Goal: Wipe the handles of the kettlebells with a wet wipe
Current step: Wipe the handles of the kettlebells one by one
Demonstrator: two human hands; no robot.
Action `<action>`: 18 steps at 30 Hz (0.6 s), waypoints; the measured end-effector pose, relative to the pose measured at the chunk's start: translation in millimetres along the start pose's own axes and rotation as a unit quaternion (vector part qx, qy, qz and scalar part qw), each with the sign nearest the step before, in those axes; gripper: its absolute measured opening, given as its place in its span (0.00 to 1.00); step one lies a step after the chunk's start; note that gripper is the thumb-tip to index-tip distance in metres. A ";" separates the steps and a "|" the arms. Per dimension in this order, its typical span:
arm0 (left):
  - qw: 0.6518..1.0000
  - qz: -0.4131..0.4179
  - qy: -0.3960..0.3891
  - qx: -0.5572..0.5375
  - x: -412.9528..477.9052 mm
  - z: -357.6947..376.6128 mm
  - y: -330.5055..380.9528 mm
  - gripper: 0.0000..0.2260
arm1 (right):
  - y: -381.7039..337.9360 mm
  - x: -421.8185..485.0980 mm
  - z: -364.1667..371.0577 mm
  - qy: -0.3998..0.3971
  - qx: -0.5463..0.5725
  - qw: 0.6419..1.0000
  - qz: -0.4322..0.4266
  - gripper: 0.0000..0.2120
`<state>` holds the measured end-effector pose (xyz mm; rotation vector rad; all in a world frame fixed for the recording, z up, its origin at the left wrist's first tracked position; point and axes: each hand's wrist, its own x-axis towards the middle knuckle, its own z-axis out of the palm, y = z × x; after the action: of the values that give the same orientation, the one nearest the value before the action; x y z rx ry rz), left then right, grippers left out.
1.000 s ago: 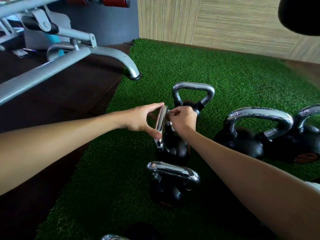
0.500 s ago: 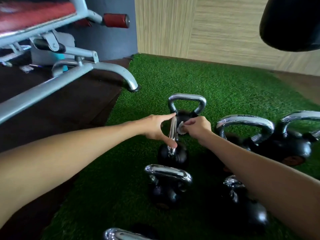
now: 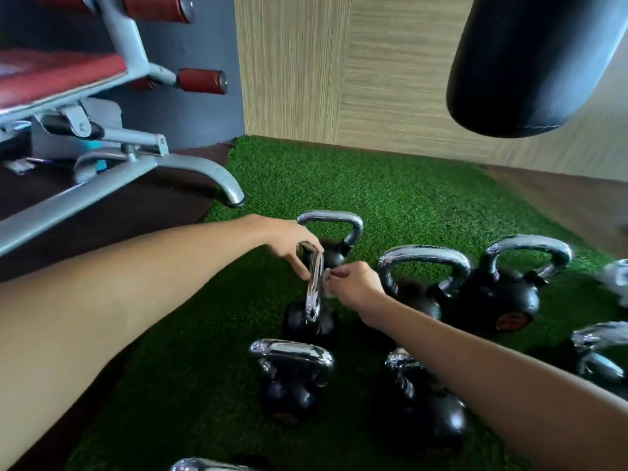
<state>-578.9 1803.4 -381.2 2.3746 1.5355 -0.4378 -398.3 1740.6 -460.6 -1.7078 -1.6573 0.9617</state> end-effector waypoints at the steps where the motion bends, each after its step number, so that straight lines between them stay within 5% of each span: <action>1: 1.000 0.002 0.000 0.012 3.9 -2.4 2.0 0.39 | 1.6 -2.6 4.9 -0.004 0.008 1.000 0.010 0.07; 5: 0.994 0.035 -0.043 0.098 22.0 -4.0 4.3 0.41 | 6.7 -12.5 13.4 -0.058 0.081 0.993 0.056 0.12; 8: 0.990 0.058 -0.034 0.128 48.4 0.6 -13.3 0.45 | 8.0 -20.6 11.3 -0.085 0.011 0.996 0.018 0.23; 11: 0.988 0.060 0.010 0.143 38.8 9.3 -20.4 0.40 | 5.8 -27.3 10.3 -0.044 -0.117 0.991 -0.051 0.20; 18: 0.992 0.044 0.087 0.085 1.9 20.6 -21.7 0.31 | 3.8 -23.0 2.9 -0.031 -0.161 0.983 -0.082 0.10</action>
<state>-600.0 1805.5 -402.3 2.6625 1.5127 -0.3622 -397.9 1717.2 -462.9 -1.7215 -2.0501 0.7045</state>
